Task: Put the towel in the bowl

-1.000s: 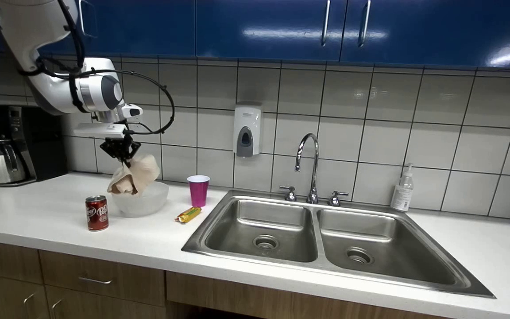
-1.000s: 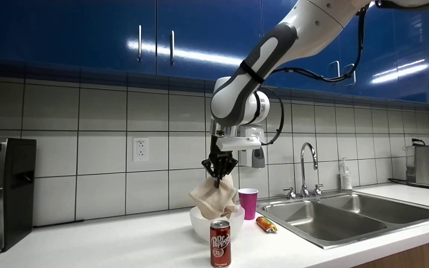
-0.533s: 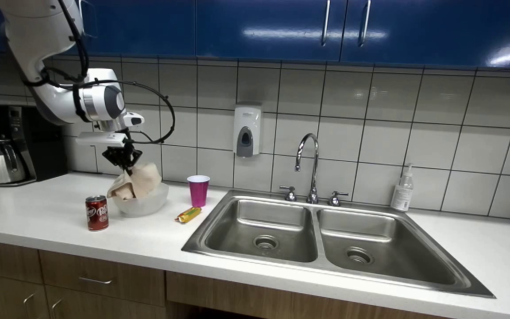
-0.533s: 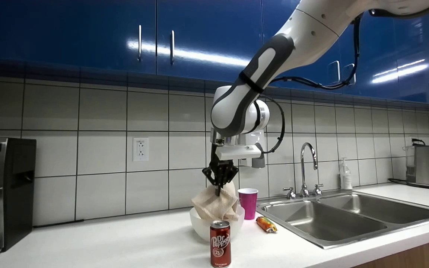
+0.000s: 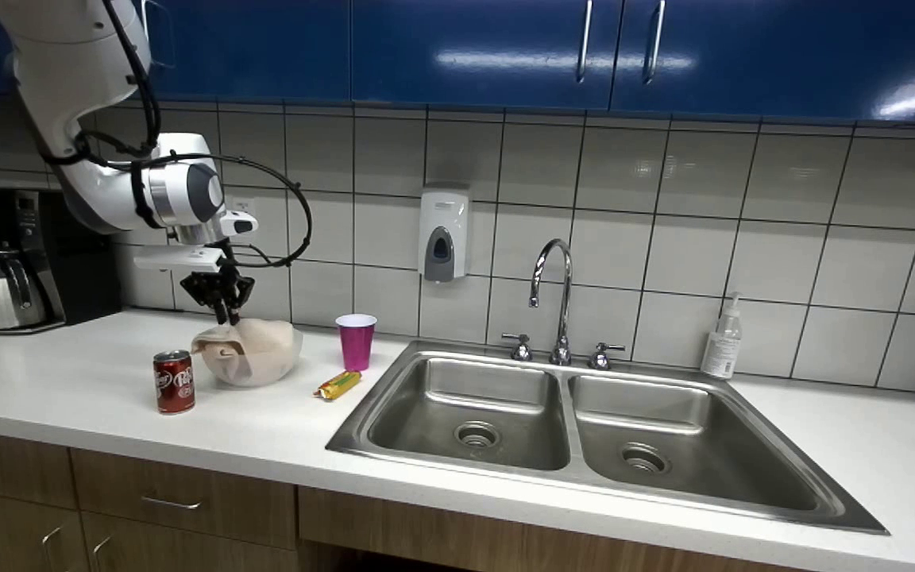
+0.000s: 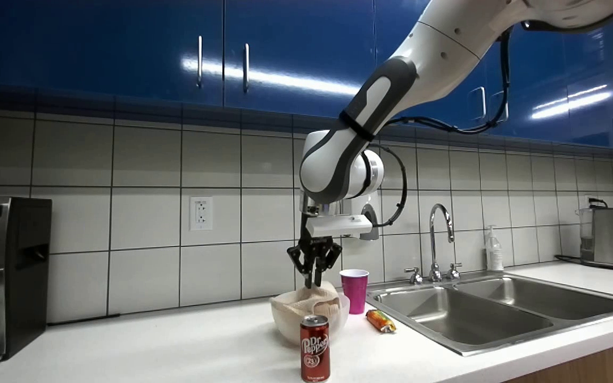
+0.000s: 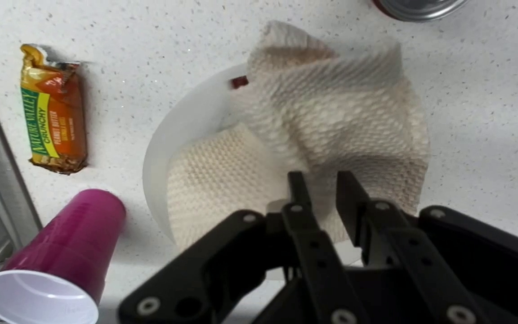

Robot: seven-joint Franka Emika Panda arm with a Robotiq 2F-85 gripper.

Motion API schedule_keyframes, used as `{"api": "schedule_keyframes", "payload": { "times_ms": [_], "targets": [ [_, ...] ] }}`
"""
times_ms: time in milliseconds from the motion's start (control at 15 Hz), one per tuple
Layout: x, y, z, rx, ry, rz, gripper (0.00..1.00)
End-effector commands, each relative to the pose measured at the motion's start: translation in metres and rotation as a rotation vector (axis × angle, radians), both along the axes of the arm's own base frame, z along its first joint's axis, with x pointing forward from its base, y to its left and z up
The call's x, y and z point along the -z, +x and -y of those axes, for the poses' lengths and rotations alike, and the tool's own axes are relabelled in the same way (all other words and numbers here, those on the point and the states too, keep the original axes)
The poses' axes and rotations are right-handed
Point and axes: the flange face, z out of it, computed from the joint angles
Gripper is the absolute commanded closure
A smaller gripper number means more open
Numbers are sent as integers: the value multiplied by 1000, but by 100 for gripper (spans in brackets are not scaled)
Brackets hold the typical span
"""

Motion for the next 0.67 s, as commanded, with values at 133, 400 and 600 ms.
{"api": "schedule_keyframes", "payload": {
  "times_ms": [133, 400, 600],
  "targets": [
    [-4, 1, -2, 25, -3, 19, 29],
    [-5, 1, -3, 31, 0, 20, 1],
    [-12, -3, -4, 30, 9, 35, 0]
  ]
}}
